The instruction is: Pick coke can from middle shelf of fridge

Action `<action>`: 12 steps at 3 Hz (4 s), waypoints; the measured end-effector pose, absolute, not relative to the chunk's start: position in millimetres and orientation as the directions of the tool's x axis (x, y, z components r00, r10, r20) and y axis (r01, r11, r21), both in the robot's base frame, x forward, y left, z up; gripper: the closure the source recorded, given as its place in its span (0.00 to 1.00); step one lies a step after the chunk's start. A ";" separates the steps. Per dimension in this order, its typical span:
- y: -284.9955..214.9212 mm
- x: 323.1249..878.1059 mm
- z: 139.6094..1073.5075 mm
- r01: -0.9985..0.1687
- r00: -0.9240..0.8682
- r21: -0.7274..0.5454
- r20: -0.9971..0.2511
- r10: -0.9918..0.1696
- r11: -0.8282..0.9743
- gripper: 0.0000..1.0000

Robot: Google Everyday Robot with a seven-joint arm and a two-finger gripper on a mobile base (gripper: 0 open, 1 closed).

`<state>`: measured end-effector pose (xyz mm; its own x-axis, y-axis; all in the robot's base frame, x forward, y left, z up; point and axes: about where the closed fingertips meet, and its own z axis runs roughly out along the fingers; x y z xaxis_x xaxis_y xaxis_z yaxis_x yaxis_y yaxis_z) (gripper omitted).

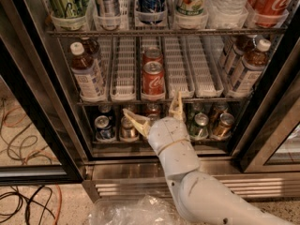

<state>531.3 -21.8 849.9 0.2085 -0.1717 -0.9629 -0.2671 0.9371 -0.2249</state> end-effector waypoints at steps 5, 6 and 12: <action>-22.8 546.7 849.8 -0.244 0.227 -0.250 -0.954 -0.196 0.937 0.22; -22.1 556.1 851.0 -0.239 0.240 -0.258 -0.950 -0.201 0.936 0.13; -27.4 615.9 848.1 -0.182 0.271 -0.301 -0.930 -0.246 0.936 0.29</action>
Offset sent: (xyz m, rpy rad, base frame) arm 0.0000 0.0000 0.0000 0.0000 0.0000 0.0000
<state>615.9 -27.4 848.1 0.2712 -0.2465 -0.9304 -0.1825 0.9360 -0.3011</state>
